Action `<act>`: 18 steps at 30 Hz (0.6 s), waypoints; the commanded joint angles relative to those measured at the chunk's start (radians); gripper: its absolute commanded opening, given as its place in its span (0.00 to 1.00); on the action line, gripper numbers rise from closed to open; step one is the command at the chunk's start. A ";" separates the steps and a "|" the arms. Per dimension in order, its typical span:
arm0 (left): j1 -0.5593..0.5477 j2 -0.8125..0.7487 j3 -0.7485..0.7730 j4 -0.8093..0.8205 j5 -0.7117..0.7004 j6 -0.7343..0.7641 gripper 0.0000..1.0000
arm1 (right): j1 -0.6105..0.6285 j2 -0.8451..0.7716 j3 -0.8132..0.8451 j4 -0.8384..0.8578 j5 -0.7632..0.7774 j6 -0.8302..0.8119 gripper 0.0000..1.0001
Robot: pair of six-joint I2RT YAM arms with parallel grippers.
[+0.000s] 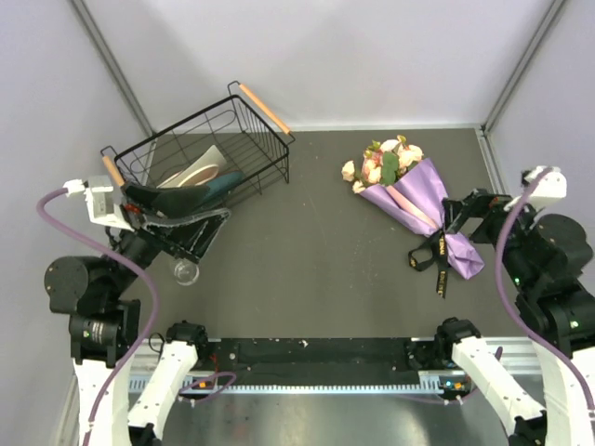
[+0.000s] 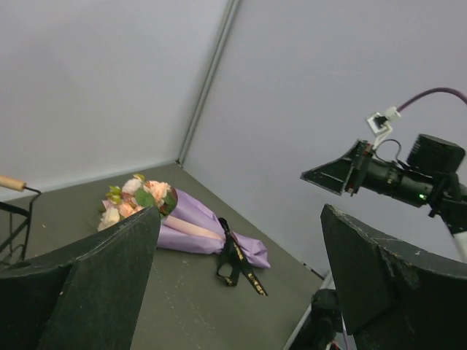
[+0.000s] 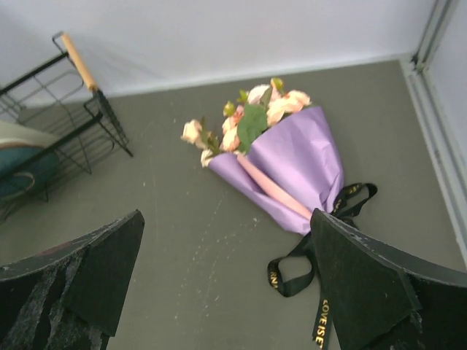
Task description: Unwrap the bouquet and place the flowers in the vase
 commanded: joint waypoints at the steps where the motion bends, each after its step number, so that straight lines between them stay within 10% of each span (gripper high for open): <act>1: 0.006 0.030 -0.046 0.086 0.096 -0.064 0.98 | 0.009 0.049 -0.070 0.042 -0.108 0.013 0.99; 18: -0.138 0.070 -0.346 0.194 0.135 -0.151 0.99 | -0.095 0.392 -0.309 0.378 -0.144 0.101 0.99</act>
